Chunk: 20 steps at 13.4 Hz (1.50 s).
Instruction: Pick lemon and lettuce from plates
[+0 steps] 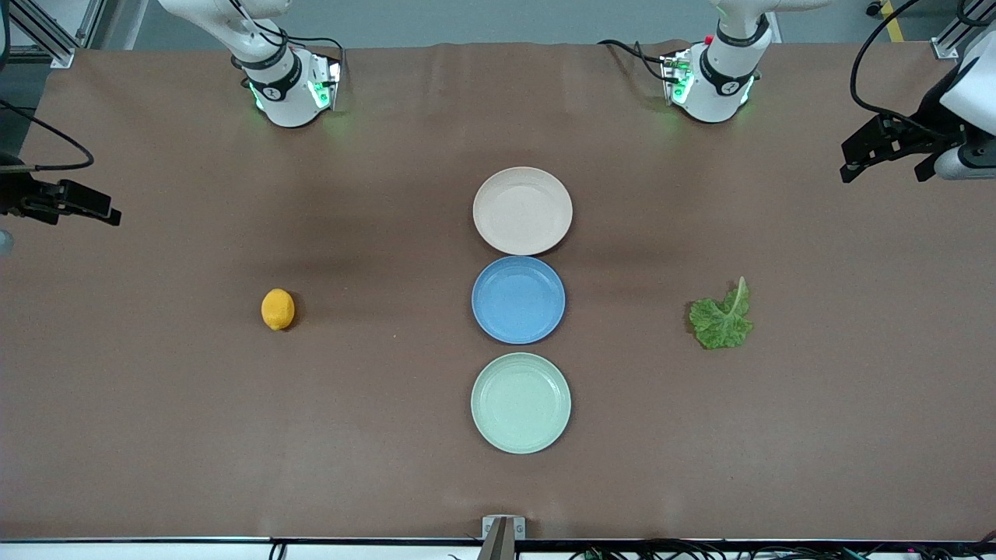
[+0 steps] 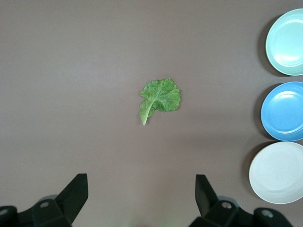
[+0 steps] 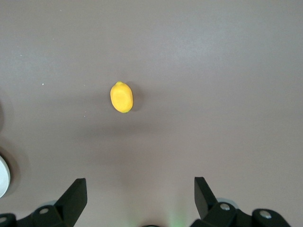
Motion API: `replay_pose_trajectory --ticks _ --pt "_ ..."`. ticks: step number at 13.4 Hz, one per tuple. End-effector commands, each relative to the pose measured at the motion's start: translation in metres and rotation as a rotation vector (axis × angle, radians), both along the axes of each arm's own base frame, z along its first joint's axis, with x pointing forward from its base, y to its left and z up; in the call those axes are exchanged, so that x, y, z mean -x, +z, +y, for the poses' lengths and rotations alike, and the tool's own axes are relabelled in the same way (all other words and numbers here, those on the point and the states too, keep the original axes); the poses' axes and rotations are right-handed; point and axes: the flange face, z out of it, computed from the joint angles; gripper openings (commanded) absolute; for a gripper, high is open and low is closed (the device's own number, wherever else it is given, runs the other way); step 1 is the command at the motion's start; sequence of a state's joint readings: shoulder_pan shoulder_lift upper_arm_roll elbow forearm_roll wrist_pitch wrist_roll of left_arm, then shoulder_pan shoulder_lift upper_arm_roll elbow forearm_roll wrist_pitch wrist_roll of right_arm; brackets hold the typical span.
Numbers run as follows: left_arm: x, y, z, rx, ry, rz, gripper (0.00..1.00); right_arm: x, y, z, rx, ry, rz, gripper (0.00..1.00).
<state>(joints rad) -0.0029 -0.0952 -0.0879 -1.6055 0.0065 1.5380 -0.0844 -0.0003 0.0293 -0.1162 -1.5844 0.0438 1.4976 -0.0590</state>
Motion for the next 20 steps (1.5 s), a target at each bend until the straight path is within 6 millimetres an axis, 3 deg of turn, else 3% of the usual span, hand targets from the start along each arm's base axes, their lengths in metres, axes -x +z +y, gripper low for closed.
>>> replay_pose_trajectory --ticks 1,6,8,11,20 --pt "0.003 0.005 -0.002 0.0 0.013 -0.012 1.0 0.022 0.019 0.002 0.008 -0.018 -0.023 1.0" --pt "0.008 0.015 0.002 0.001 0.019 -0.02 1.0 0.032 0.034 0.009 0.008 -0.004 -0.042 1.0" --pt "0.009 0.018 0.003 0.0 0.008 -0.017 1.0 0.038 0.044 0.02 0.025 0.02 -0.06 1.0" --pt "0.007 0.012 0.001 0.0 0.014 -0.005 1.0 0.041 0.042 0.028 0.057 0.041 -0.062 1.0" --pt "-0.006 0.001 0.007 -0.003 0.011 -0.005 1.0 0.052 0.042 0.022 0.043 0.041 -0.092 1.0"
